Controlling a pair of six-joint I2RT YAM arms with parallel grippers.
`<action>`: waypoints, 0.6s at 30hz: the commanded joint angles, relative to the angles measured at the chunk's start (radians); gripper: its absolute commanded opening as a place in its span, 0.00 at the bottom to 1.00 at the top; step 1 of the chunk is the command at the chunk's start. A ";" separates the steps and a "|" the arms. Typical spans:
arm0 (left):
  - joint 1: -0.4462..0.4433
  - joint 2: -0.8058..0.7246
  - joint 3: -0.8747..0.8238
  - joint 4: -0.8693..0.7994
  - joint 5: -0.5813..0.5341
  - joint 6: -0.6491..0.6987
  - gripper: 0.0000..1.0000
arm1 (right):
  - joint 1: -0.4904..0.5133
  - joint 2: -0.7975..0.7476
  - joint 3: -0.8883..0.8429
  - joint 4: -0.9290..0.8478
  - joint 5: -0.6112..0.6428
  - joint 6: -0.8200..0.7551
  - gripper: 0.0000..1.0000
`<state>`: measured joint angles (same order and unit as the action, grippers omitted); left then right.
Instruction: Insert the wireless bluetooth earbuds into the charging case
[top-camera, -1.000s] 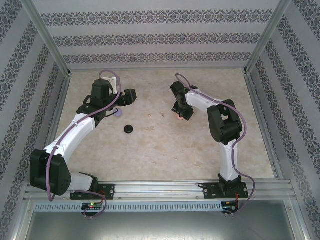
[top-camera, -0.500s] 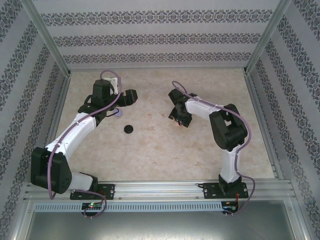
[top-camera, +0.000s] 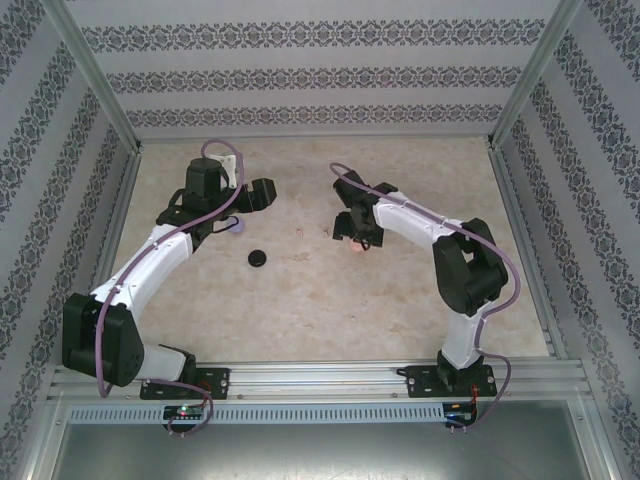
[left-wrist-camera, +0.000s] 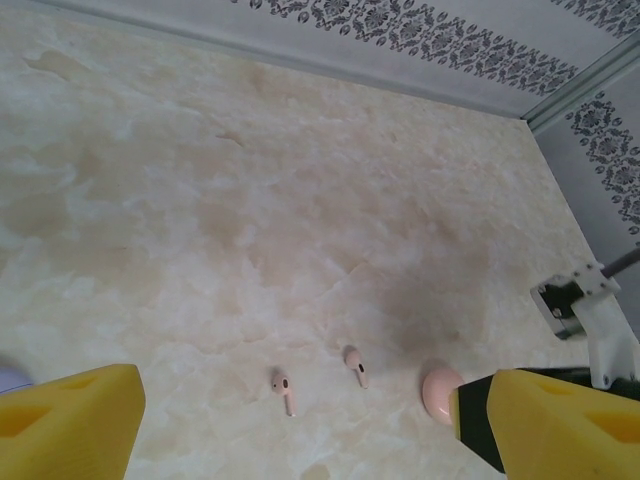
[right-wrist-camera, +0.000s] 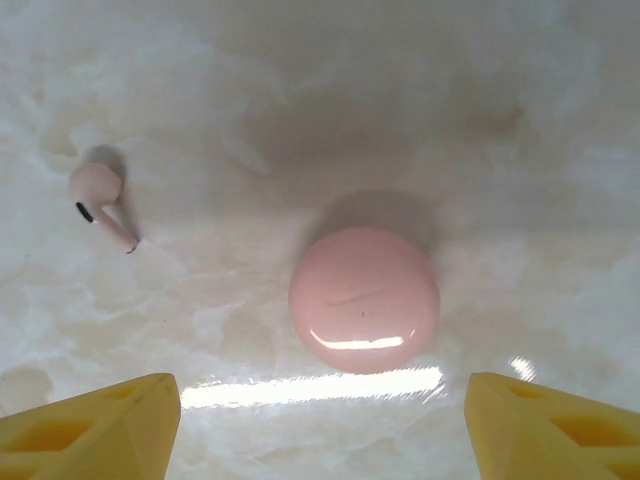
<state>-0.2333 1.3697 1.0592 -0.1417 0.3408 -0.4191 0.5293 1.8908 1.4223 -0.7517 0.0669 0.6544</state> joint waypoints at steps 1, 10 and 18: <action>0.009 -0.043 0.026 0.004 0.030 0.043 0.89 | -0.011 0.053 0.089 -0.068 0.025 -0.275 0.75; 0.005 -0.050 0.030 -0.001 0.039 0.055 0.89 | -0.033 0.147 0.136 -0.114 0.012 -0.371 0.74; 0.001 -0.051 0.031 0.006 0.040 0.056 0.89 | -0.040 0.175 0.087 -0.078 -0.005 -0.335 0.71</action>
<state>-0.2337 1.3437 1.0592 -0.1417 0.3664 -0.3851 0.4992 2.0411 1.5265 -0.8227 0.0692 0.3176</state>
